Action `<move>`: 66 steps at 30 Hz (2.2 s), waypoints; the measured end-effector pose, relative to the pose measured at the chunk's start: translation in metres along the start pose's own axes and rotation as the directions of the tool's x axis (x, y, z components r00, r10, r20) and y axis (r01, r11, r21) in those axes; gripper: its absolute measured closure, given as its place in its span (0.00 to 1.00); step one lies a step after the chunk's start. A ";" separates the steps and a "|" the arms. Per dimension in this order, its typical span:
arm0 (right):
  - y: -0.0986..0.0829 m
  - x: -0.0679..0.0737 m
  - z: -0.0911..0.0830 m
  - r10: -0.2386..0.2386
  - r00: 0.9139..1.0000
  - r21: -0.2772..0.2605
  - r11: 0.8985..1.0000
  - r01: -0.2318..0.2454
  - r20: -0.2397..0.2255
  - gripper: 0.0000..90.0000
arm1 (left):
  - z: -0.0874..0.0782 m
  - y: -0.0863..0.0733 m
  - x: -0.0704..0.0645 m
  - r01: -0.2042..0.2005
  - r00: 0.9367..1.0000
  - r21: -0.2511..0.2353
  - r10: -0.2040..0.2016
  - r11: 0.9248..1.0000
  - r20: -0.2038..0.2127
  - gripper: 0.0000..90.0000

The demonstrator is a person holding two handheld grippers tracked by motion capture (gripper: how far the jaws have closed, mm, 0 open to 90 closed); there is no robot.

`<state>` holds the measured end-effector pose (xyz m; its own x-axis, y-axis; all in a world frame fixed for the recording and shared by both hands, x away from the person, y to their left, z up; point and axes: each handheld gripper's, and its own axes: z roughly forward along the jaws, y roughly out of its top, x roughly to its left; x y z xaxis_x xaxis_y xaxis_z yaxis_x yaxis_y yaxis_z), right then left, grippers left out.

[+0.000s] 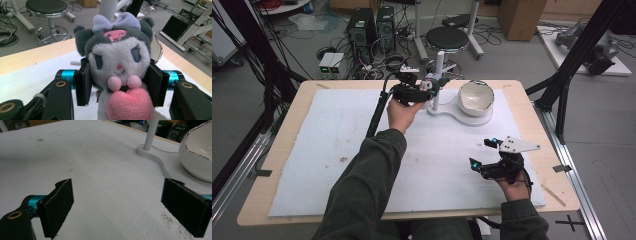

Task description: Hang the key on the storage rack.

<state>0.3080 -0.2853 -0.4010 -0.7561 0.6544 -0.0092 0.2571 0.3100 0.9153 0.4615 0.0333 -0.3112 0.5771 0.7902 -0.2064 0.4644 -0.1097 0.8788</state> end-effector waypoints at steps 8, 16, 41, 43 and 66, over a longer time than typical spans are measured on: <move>0.000 0.000 0.000 0.005 1.000 0.003 1.000 -0.005 -0.002 0.11 | 0.000 -0.011 0.004 -0.013 1.000 0.022 0.013 1.000 -0.010 0.51; 0.000 0.001 0.000 0.002 1.000 0.004 1.000 -0.002 0.001 0.11 | -0.001 -0.019 0.005 -0.034 0.999 0.040 0.034 0.999 -0.016 0.51; 0.000 0.001 0.000 0.004 1.000 0.005 1.000 -0.004 0.001 0.11 | 0.010 -0.040 0.000 -0.167 0.984 0.149 0.174 0.975 -0.033 0.49; 0.000 0.001 0.000 0.003 1.000 0.005 1.000 -0.003 0.001 0.11 | 0.011 -0.041 0.000 -0.175 0.983 0.158 0.182 0.972 -0.034 0.49; 0.000 0.001 0.000 0.004 1.000 0.006 1.000 -0.004 0.000 0.11 | 0.017 -0.045 -0.001 -0.181 0.981 0.193 0.192 0.964 -0.035 0.45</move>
<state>0.3073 -0.2847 -0.4011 -0.7553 0.6554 -0.0058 0.2637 0.3120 0.9127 0.4517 0.0275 -0.3576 0.6312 0.7754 -0.0188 0.4729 -0.3655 0.8018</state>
